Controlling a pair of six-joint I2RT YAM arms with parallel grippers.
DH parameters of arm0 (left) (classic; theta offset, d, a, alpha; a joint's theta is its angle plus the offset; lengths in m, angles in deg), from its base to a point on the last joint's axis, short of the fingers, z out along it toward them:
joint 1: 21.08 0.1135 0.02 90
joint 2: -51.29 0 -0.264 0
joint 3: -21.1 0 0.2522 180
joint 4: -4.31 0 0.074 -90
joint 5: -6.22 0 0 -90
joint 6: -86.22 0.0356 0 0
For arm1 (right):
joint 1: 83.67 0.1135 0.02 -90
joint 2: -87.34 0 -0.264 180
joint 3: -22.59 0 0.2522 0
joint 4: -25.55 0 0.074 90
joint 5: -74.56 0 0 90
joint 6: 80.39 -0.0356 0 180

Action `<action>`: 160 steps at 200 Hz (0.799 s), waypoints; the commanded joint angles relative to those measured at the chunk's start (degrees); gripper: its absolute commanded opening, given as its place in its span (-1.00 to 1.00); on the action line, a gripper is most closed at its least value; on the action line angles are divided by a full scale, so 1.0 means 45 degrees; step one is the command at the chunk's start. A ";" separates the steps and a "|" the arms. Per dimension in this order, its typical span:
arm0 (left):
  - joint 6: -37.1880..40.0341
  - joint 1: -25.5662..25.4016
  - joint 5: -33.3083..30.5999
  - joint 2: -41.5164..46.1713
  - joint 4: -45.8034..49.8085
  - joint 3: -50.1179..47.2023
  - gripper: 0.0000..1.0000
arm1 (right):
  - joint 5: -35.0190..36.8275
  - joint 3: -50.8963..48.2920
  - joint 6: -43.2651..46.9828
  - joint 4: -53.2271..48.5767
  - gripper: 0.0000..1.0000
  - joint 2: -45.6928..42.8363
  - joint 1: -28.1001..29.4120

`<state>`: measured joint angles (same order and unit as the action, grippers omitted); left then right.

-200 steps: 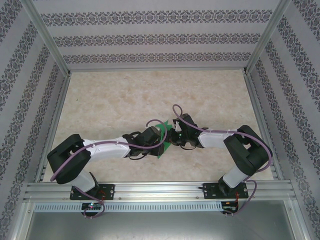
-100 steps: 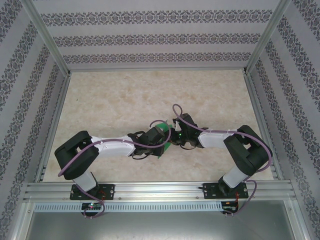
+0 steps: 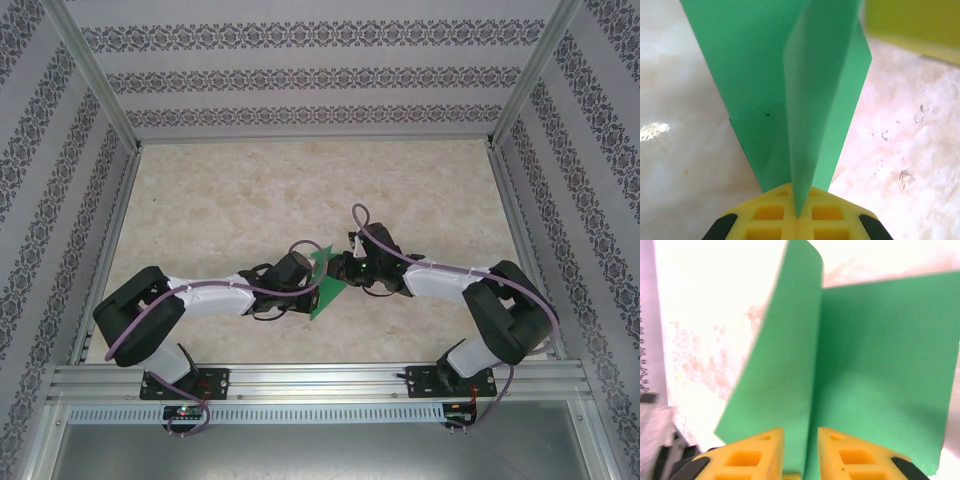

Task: Fold a paper plane with a square sheet of paper (pick it up from the middle)
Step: Fourth fold the wing at the center of the table.

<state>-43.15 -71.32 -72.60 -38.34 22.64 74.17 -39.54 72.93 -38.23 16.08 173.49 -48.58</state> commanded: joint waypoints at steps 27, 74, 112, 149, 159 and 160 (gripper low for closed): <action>0.0557 0.1199 0.3125 0.0135 -0.2364 -0.1095 -1.00 | -0.0455 -0.0065 0.0267 0.0319 -0.57 -0.0343 -0.0007; 0.0628 0.2073 0.4572 -0.0064 -0.2931 -0.1431 -1.00 | -0.1512 0.0177 -0.0093 0.1599 -0.58 0.0299 0.0541; 0.0830 0.2425 0.5728 -0.0674 -0.2887 -0.1185 -0.99 | -0.1923 0.0526 -0.0405 0.2468 -0.58 0.1194 0.0732; 0.0775 0.2635 0.5917 -0.1016 -0.2941 -0.1224 -0.99 | -0.1878 0.0641 -0.0441 0.2561 -0.58 0.1383 0.0870; 0.0777 0.2703 0.5992 -0.1040 -0.2929 -0.1222 -0.99 | -0.1871 0.0694 -0.0426 0.2542 -0.57 0.1416 0.0871; 0.0789 0.2705 0.6002 -0.1040 -0.2930 -0.1219 -0.99 | -0.1862 0.0706 -0.0425 0.2522 -0.57 0.1419 0.0873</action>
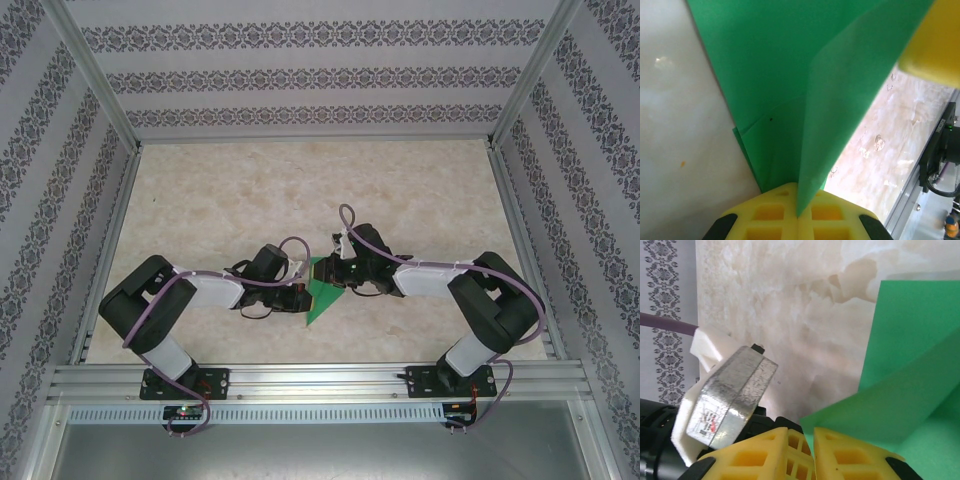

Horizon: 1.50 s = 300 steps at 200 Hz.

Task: Fold a paper plane with a square sheet of paper (pick it up from the middle)
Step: Fourth fold the wing at the center of the table.

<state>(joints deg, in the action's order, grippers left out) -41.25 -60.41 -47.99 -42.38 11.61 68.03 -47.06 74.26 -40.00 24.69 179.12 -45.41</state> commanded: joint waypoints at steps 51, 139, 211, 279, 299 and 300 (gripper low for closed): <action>0.0381 0.0476 0.0720 -0.0376 -0.0201 0.0230 -0.99 | -0.0172 0.0741 -0.0178 0.0819 -0.56 0.1324 0.0170; 0.0332 0.0649 0.1042 -0.0808 0.0106 0.0396 -0.87 | 0.0875 0.0507 0.0181 -0.0115 -0.60 0.1465 -0.0061; 0.0575 0.0897 0.2076 -0.1175 0.0672 0.0887 -0.97 | -0.0180 0.0283 0.0078 0.0934 -0.55 0.0664 0.0013; 0.0808 0.1074 0.2538 -0.1795 0.1327 0.1315 -0.97 | -0.0345 0.0462 -0.0344 0.1611 -0.55 0.1921 0.0010; 0.1055 0.1101 0.2765 -0.2078 0.1583 0.1483 -0.97 | 0.0074 0.0516 -0.0157 0.0759 -0.56 0.2036 -0.0059; 0.1068 0.1102 0.2767 -0.2087 0.1616 0.1480 -0.97 | 0.0102 0.0519 -0.0133 0.0703 -0.56 0.2030 -0.0062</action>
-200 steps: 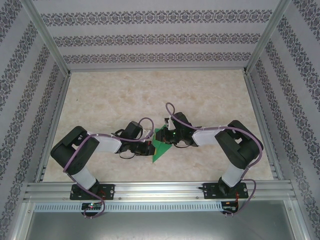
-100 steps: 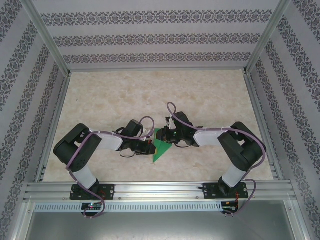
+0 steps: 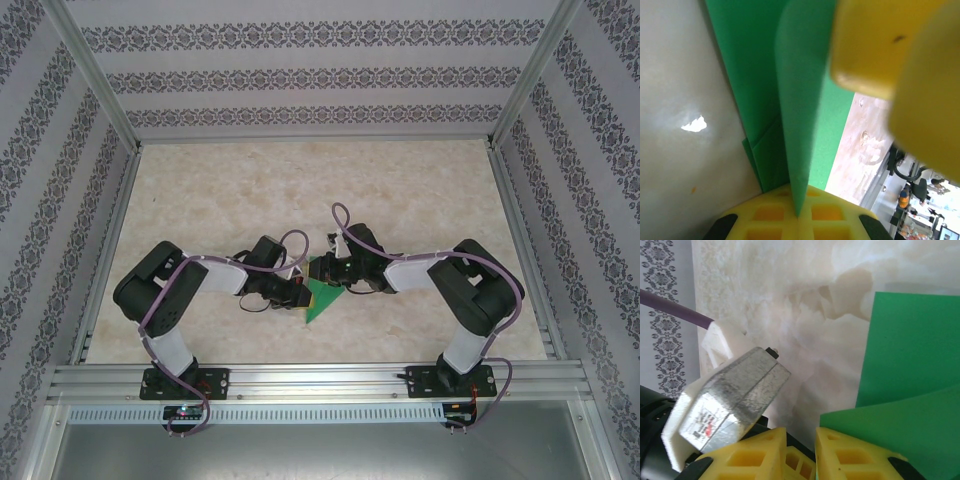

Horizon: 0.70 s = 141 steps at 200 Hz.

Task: Fold a paper plane with a square sheet of paper (pick it up from the middle)
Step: Fourth fold the wing at the center of the table.

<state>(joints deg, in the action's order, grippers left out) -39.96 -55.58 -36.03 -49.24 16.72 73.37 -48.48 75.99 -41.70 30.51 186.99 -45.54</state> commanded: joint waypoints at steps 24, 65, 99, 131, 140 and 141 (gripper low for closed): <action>0.1027 0.0027 0.0152 -0.0793 0.0835 0.0421 -0.96 | 0.0756 0.0078 0.0437 -0.1355 -0.58 0.0220 -0.0020; 0.1134 0.0039 0.0329 -0.1176 0.1057 0.0606 -0.94 | 0.1677 0.0371 0.1076 -0.3206 -0.60 0.0195 0.0030; 0.1359 0.0044 0.0233 -0.1343 0.1707 0.0912 -0.79 | 0.2197 0.0539 0.1231 -0.4027 -0.64 0.0568 0.0062; 0.1322 0.0034 -0.0002 -0.0726 0.2017 0.0898 -0.48 | 0.2438 0.0409 0.1226 -0.4117 -0.65 0.0497 0.0081; 0.1341 0.0042 -0.0060 -0.0541 0.2110 0.0913 -0.48 | 0.2422 0.0444 0.1250 -0.4136 -0.65 0.0511 0.0111; 0.1341 0.0046 -0.0062 -0.0506 0.2103 0.0915 -0.48 | 0.2421 0.0447 0.1258 -0.4138 -0.65 0.0511 0.0116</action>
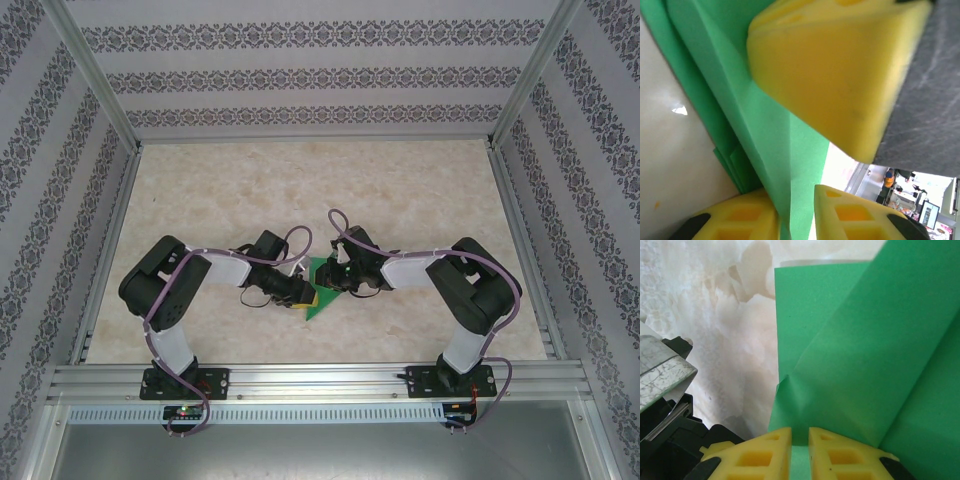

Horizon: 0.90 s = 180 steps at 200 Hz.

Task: Fold a paper plane with a square sheet of paper (pick it up from the middle)
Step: Fourth fold the wing at the center of the table.

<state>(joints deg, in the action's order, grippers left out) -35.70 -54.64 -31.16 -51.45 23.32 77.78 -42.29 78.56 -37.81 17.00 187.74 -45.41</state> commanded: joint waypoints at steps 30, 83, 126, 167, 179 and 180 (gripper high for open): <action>0.0177 -0.0170 -0.1368 0.0713 0.0701 -0.0389 -0.34 | 0.1040 -0.0027 0.0435 -0.1157 -0.65 0.0418 0.0193; -0.0550 -0.0176 -0.3277 0.3313 0.1734 -0.0883 -0.23 | 0.1151 -0.0082 0.0401 -0.1110 -0.66 0.0560 0.0340; -0.2684 -0.0207 -0.3076 0.4501 -0.0586 -0.1422 -0.74 | 0.1253 -0.0244 0.0420 -0.0926 -0.66 0.0716 0.0372; -0.3516 -0.0426 -0.2259 0.3150 -0.2110 -0.0967 -0.77 | 0.1322 -0.0382 0.0406 -0.0807 -0.66 0.0733 0.0392; -0.3740 -0.0515 -0.1849 0.2589 -0.2447 -0.0775 -0.79 | 0.1333 -0.0414 0.0401 -0.0773 -0.66 0.0765 0.0402; -0.3733 -0.0523 -0.1849 0.2554 -0.2452 -0.0761 -0.79 | 0.1336 -0.0415 0.0401 -0.0770 -0.66 0.0770 0.0403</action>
<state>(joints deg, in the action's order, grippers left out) -48.33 -55.78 -43.09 -36.20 19.28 72.45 -41.22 78.94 -37.18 16.30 187.80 -44.62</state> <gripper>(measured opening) 0.110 0.168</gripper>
